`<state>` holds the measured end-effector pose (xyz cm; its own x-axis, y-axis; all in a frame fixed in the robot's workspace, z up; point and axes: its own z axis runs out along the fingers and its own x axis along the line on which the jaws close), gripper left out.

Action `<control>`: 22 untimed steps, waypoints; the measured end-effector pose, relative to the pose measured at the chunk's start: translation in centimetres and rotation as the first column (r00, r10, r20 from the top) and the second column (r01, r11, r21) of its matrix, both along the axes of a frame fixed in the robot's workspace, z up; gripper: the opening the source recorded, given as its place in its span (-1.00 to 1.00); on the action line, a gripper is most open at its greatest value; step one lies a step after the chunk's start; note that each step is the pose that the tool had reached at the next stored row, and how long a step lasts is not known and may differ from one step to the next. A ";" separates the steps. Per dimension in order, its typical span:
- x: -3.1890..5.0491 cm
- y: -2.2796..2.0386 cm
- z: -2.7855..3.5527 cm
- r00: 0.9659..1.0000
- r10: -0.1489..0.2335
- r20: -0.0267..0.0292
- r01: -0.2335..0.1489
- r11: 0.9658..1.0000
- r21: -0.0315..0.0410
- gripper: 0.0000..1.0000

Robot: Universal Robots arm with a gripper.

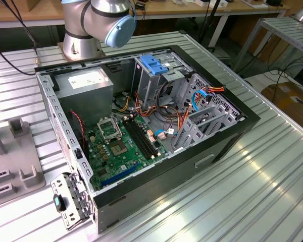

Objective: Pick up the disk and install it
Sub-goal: 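Pick up the disk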

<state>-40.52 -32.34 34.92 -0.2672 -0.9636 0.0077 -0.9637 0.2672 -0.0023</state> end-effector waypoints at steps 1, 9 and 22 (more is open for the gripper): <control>-0.01 0.06 -0.03 1.000 0.008 0.001 -0.008 1.000 0.002 -0.79; -0.01 0.70 -0.28 0.997 0.073 0.003 -0.073 0.997 0.004 -0.79; -0.08 0.96 -0.51 0.990 0.142 0.009 -0.142 0.990 0.004 -0.79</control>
